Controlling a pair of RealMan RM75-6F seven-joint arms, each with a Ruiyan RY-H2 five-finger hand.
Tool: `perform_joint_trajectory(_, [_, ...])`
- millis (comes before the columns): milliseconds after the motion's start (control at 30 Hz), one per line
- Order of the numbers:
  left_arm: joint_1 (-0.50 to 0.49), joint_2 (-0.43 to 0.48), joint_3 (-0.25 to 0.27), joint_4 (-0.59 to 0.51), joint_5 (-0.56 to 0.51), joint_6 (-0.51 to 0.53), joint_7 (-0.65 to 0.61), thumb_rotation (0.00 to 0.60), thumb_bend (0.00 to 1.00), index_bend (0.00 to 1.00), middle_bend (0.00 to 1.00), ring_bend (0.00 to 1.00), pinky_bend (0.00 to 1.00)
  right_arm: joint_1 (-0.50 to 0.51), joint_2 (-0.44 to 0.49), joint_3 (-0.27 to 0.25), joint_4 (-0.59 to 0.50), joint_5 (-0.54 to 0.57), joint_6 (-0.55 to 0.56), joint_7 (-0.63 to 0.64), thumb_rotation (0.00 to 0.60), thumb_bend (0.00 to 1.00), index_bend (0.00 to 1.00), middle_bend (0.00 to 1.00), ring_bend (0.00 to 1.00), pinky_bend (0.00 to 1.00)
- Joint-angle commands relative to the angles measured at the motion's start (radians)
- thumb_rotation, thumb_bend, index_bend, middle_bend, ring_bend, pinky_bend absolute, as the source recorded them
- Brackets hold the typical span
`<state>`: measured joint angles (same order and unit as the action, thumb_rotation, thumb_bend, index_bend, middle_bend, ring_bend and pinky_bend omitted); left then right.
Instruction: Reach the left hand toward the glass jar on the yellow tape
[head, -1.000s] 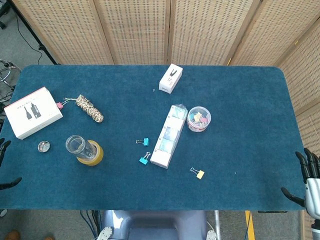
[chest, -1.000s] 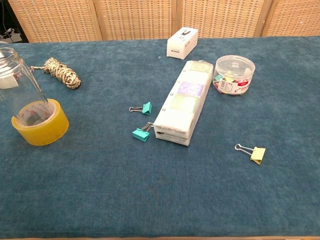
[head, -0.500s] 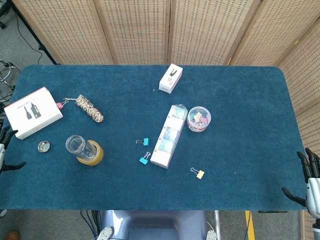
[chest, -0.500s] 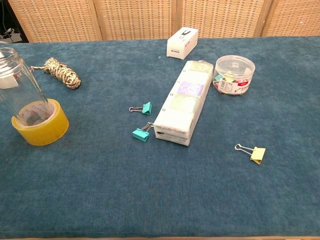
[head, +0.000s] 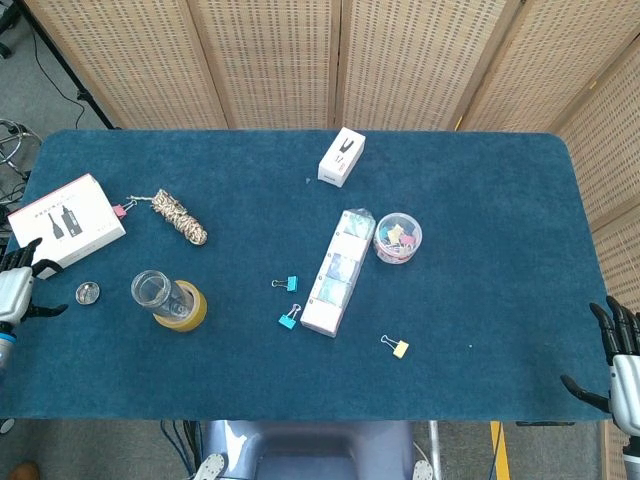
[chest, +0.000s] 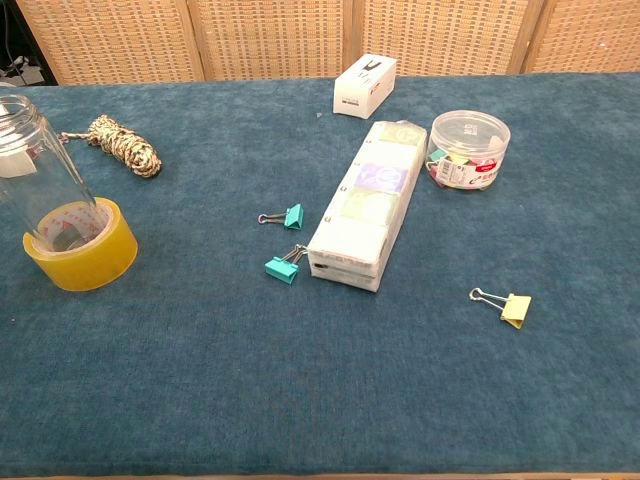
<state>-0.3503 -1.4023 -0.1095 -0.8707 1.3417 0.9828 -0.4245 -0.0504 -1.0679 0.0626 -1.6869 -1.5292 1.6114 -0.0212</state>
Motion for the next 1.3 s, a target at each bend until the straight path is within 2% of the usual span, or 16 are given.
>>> perform_joint_trajectory(33, [-0.015,-0.021,0.005,0.026,0.012,-0.012,-0.011,0.600,0.19,0.42,0.00,0.00,0.00,0.001,0.000,0.001,0.001,0.002,-0.001,0.002,0.600,0.00,0.00,0.00,0.00,0.00])
perform_joint_trajectory(300, [-0.033,-0.067,0.009,0.081,0.009,-0.032,0.016,0.600,0.20,0.48,0.00,0.00,0.00,0.001,0.000,0.004,0.005,0.009,-0.003,0.010,0.600,0.00,0.00,0.00,0.00,0.00])
perform_joint_trajectory(433, [-0.037,-0.086,0.002,0.108,-0.005,-0.038,0.032,0.600,0.24,0.51,0.00,0.00,0.00,0.003,-0.001,0.004,0.007,0.010,-0.007,0.013,0.600,0.00,0.00,0.00,0.00,0.00])
perform_joint_trajectory(1067, [-0.053,-0.129,0.000,0.148,-0.025,-0.079,0.071,0.600,0.38,0.56,0.00,0.00,0.00,0.000,0.006,0.007,0.010,0.017,-0.005,0.036,0.600,0.00,0.00,0.00,0.00,0.00])
perform_joint_trajectory(1300, [-0.057,-0.144,0.003,0.164,-0.026,-0.091,0.078,0.600,0.39,0.56,0.00,0.00,0.00,-0.001,0.006,0.008,0.011,0.020,-0.003,0.038,0.600,0.00,0.00,0.00,0.00,0.00])
